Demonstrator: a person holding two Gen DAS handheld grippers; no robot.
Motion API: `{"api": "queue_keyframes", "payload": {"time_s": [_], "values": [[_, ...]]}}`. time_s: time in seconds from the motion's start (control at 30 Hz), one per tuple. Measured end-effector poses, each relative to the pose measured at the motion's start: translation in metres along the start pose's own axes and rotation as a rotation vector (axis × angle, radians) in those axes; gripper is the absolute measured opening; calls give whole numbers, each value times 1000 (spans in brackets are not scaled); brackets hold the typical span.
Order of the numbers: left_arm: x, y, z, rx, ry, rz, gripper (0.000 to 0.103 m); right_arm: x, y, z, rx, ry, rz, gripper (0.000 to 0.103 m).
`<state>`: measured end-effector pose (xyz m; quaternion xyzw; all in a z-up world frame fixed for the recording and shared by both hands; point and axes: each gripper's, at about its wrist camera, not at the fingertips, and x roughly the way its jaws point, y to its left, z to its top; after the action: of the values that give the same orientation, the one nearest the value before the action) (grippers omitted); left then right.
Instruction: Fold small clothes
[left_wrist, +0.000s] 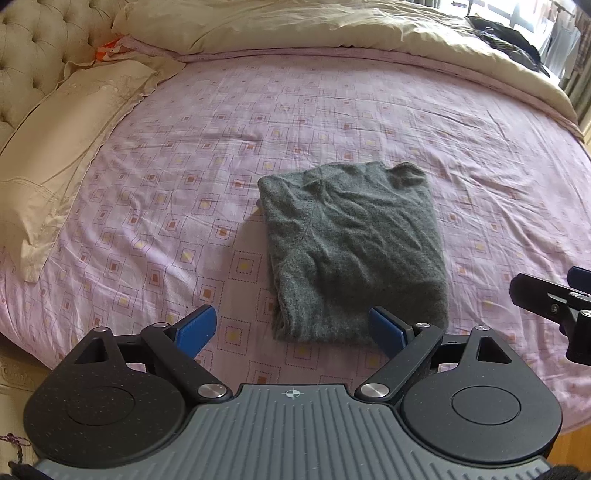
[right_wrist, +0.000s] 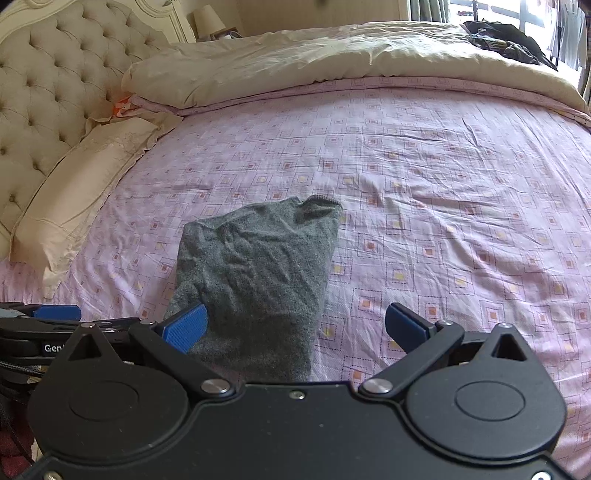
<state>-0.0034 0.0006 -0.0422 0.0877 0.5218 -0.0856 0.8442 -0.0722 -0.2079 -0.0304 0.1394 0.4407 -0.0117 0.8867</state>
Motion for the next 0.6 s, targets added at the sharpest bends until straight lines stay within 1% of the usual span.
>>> {"api": "queue_keyframes", "payload": {"time_s": [0.23,0.6], "values": [[1,3,-2,-5,19,7,90,6,-5,-3,48,31,14,102],[5,3,-4,-11,49,-4,90,10,-7,-5,71,48,23,102]]}}
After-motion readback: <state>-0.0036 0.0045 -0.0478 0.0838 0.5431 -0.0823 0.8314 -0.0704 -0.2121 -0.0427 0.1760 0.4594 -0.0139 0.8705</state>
